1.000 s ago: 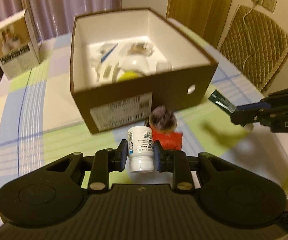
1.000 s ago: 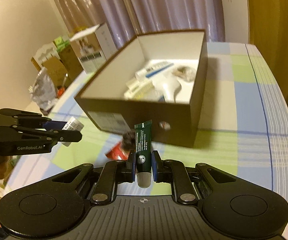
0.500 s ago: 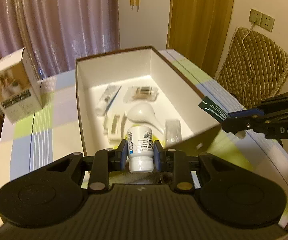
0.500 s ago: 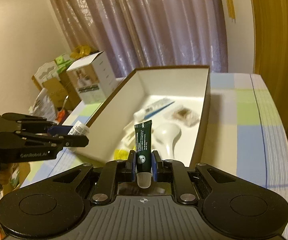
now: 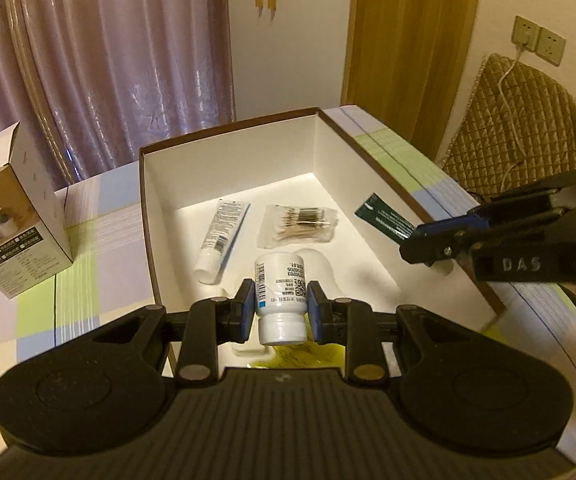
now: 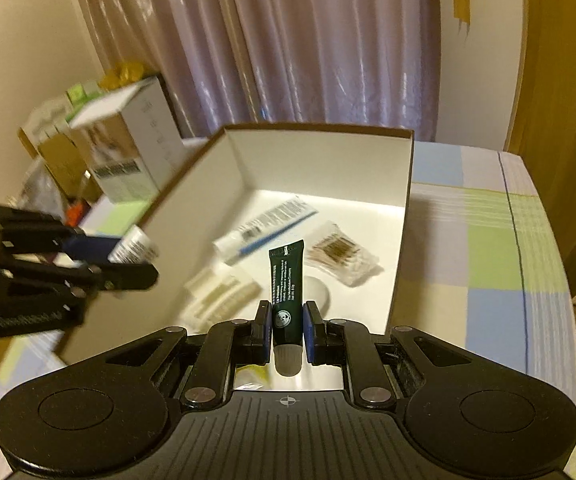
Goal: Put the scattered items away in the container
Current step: 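Lower the tube and pill bottle into the box and open both tools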
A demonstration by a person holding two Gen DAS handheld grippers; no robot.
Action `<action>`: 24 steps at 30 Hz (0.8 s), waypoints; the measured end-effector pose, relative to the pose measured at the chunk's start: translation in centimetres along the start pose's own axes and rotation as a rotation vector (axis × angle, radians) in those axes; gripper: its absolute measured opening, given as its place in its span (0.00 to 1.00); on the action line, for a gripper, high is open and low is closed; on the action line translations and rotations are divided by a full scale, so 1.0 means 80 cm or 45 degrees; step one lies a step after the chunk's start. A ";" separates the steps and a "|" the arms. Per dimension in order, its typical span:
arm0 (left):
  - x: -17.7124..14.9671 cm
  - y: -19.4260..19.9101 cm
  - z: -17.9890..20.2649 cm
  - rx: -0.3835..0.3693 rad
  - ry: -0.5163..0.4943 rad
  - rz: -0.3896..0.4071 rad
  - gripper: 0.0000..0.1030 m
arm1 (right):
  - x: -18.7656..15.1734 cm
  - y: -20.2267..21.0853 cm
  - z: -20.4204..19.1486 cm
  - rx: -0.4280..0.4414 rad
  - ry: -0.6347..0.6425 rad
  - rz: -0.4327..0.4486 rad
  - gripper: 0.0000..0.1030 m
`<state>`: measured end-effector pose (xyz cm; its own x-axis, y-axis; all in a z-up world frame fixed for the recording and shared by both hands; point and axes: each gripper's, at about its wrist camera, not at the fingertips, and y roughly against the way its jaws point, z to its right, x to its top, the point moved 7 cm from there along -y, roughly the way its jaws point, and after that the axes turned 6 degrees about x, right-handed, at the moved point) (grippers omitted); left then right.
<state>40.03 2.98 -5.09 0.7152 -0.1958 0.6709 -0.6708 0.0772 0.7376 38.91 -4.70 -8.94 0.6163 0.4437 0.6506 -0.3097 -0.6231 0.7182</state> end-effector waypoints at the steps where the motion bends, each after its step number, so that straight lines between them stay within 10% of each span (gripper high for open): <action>1: 0.003 -0.006 -0.002 -0.001 0.004 -0.006 0.22 | 0.001 -0.009 0.003 -0.024 0.023 -0.019 0.18; 24: 0.002 -0.085 -0.021 -0.035 0.057 -0.104 0.22 | -0.020 -0.095 0.009 -0.290 0.546 -0.192 0.18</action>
<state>45.06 4.04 -9.89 0.7759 -0.1585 0.6106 -0.6046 0.0899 0.7915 40.83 -1.17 -15.58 0.3282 0.7722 0.5440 -0.4197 -0.3967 0.8164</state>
